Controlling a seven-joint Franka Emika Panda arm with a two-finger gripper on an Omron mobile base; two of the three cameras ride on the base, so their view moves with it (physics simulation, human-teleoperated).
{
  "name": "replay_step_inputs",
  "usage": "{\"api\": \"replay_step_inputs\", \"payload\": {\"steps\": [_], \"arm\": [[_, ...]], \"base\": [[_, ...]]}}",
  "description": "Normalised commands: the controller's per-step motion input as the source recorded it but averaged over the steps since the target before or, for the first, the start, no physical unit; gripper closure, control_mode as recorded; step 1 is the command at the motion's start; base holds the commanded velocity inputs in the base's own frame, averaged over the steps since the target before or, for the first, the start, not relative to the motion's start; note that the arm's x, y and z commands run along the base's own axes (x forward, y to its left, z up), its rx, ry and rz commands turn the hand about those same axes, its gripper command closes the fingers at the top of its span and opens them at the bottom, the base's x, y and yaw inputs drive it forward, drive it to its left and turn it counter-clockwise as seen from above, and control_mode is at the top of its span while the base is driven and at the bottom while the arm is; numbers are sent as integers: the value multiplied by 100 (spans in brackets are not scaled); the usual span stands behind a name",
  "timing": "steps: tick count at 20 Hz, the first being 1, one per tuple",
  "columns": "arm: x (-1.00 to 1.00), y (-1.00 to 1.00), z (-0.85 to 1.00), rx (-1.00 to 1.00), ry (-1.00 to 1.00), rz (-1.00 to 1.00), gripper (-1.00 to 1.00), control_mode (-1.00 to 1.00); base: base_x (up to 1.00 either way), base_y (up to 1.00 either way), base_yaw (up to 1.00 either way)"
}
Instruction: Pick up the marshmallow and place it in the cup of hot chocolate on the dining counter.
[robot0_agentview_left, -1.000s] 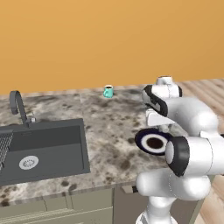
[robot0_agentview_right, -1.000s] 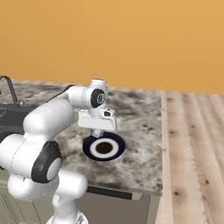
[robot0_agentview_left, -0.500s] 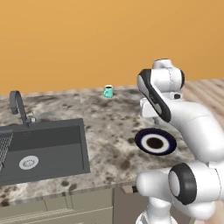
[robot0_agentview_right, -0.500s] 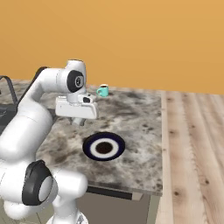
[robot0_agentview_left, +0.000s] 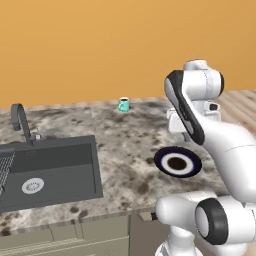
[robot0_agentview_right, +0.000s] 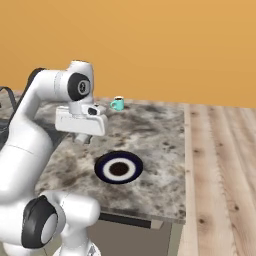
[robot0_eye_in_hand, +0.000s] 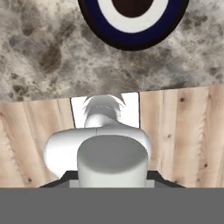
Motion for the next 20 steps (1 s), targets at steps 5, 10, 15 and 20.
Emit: {"api": "replay_step_inputs", "payload": {"steps": [5, 10, 15, 20], "arm": [[-38, 0, 0, 0, -11, -1, 100, -100], [-8, 0, 0, 0, -26, -2, 100, -100], [0, 0, 2, 0, -17, 0, 100, -100], [0, 0, 13, 0, 2, -2, 100, -100]], "base": [[0, 0, 0], [0, 0, 0], [0, 0, 0], [0, 0, 0]]}}
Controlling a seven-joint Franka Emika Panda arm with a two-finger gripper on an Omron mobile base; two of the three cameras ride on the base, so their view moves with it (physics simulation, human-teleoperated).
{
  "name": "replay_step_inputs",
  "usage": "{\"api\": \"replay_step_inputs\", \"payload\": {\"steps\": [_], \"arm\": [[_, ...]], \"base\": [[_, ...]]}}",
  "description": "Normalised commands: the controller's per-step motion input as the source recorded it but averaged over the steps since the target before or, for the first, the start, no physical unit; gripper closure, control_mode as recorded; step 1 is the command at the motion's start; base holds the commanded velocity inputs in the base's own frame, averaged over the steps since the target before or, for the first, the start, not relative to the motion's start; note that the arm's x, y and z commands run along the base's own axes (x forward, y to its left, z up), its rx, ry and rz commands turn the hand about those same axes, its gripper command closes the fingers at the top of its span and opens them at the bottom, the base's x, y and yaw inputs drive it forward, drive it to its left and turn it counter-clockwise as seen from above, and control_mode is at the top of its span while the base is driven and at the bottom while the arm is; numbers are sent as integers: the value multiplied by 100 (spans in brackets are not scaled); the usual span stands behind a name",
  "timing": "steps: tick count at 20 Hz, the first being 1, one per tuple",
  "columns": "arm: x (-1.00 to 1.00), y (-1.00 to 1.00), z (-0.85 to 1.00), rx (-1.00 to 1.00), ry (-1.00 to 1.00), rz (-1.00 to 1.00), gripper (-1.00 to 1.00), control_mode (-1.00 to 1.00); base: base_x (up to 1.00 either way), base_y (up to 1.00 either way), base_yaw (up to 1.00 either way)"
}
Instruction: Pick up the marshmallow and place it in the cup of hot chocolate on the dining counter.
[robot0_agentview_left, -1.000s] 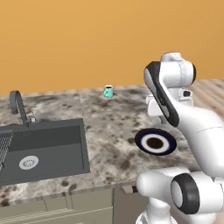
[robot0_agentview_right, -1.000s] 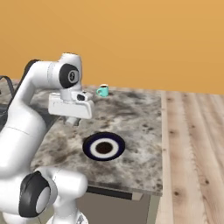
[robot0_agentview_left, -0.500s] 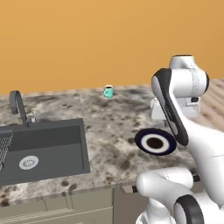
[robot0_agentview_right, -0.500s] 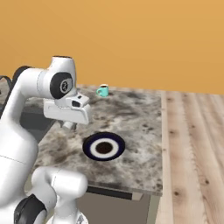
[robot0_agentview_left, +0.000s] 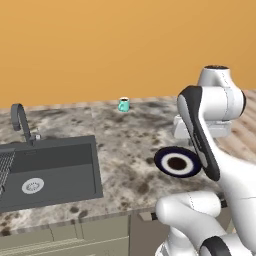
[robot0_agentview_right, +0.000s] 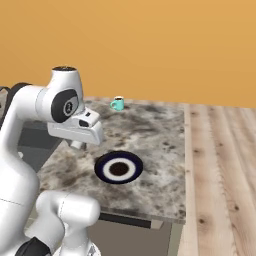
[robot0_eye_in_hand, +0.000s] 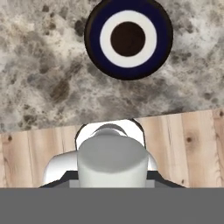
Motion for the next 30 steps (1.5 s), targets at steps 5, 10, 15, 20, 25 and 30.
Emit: {"api": "replay_step_inputs", "payload": {"steps": [5, 10, 15, 20, 25, 30], "arm": [[0, 1, 9, -1, 16, -1, 100, -100], [0, 1, 0, -1, 7, 0, 100, 100], [0, 0, 0, 0, 0, 0, 100, 100], [0, 0, 0, 0, 0, 0, 100, 100], [0, 0, 0, 0, 0, 0, 100, 100], [0, 0, 0, 0, 0, 0, 100, 100]], "base": [[0, 0, 0], [-11, 0, 0], [-50, -7, 0], [-88, -30, 0], [-67, -56, 0], [-26, -97, 0]]}}
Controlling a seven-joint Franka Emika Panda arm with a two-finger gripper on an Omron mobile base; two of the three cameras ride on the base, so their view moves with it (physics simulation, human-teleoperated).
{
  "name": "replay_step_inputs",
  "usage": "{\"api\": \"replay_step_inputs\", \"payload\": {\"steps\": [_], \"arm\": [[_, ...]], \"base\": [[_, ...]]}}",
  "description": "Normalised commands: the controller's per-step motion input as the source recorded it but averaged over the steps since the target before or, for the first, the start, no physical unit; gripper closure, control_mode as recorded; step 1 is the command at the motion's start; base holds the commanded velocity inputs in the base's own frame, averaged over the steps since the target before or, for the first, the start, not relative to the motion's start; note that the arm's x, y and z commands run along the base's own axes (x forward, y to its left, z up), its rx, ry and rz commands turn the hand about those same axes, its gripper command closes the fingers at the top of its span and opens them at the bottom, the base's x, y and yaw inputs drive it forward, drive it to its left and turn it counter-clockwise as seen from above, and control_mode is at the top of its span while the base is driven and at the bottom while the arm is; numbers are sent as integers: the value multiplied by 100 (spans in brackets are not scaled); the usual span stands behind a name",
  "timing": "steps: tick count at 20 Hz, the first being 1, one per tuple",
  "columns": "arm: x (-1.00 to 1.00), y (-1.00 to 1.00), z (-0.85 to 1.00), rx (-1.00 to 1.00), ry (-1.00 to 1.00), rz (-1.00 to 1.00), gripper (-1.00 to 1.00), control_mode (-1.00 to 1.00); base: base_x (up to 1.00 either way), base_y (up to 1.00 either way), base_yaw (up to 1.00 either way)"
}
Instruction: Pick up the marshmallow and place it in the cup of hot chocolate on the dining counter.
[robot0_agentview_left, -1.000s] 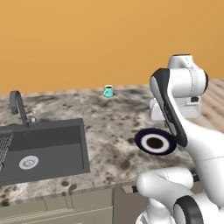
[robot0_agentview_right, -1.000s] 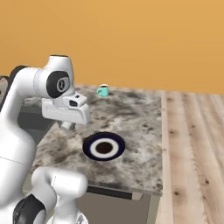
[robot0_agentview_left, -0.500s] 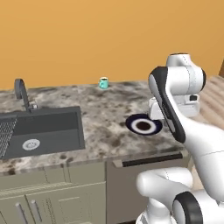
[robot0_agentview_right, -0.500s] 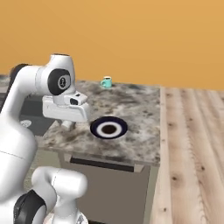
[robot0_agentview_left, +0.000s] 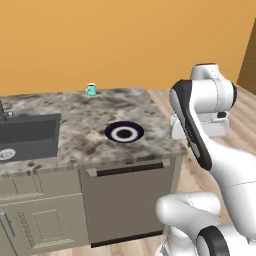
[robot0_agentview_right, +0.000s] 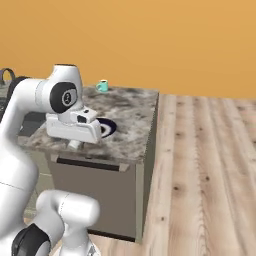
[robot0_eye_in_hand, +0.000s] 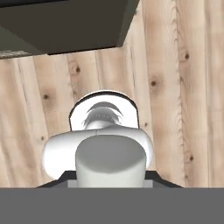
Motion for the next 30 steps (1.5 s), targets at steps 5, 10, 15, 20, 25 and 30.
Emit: {"api": "replay_step_inputs", "payload": {"steps": [5, 10, 15, 20, 25, 30], "arm": [[0, 0, 0, 0, 0, 0, 100, 100], [0, 0, 0, 0, 0, 0, 100, 100], [0, 0, 0, 0, 0, 0, 100, 100], [0, 0, 0, 0, 0, 0, 100, 100], [0, 0, 0, 0, 0, 0, 100, 100], [0, 0, 0, 0, 0, 0, 100, 100]], "base": [[5, -100, 0], [25, -100, -1], [55, -100, -4], [41, -76, 64], [1, -21, 94], [0, -12, 97]]}}
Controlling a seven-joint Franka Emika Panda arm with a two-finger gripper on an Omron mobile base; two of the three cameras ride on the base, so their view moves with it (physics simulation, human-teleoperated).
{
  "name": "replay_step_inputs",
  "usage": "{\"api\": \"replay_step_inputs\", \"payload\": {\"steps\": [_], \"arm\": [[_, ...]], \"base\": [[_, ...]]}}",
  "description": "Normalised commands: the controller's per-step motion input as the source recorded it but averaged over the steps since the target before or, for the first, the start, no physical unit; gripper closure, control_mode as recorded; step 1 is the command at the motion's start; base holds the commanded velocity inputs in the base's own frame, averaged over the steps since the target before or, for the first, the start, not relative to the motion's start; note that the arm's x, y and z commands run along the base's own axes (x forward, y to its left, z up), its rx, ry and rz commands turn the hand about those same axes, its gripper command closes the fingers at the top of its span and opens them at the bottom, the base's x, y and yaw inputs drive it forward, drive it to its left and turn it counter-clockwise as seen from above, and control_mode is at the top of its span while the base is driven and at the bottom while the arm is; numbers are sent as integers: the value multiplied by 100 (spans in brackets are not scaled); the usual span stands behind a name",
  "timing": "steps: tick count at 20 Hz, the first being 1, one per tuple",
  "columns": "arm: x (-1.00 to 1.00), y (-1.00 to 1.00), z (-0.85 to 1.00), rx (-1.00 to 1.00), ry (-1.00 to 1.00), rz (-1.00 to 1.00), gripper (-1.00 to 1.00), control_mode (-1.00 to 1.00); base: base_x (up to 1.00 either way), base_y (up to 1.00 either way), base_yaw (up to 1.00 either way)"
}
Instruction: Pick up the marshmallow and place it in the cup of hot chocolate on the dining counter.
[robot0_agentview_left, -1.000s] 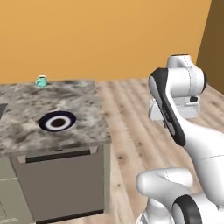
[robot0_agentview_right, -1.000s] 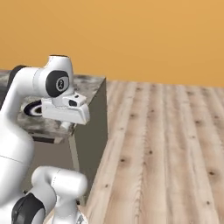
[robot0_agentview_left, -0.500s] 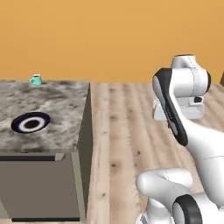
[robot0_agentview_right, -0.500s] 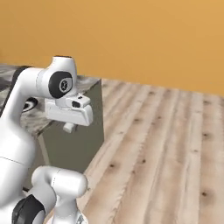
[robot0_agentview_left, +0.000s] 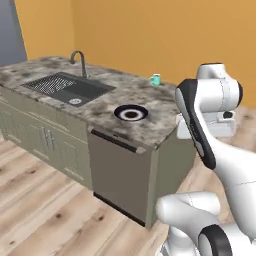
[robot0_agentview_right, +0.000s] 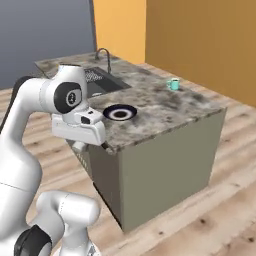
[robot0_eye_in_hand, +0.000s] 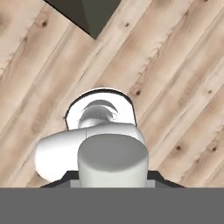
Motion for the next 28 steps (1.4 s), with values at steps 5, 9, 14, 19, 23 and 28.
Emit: {"api": "replay_step_inputs", "payload": {"steps": [5, 9, 14, 19, 23, 28], "arm": [[0, 0, 0, 0, 0, 0, 100, 100], [0, 0, 0, 0, 0, 0, 100, 100], [0, 0, 0, 0, 0, 0, 100, 100], [0, 0, 0, 0, 0, 0, 100, 100], [0, 0, 0, 0, 0, 0, 100, 100], [0, 0, 0, 0, 0, 0, 100, 100]], "base": [[0, -84, 68], [0, -100, 57], [0, -100, 46], [0, -100, 42], [-2, -100, 36], [-21, -100, 24]]}}
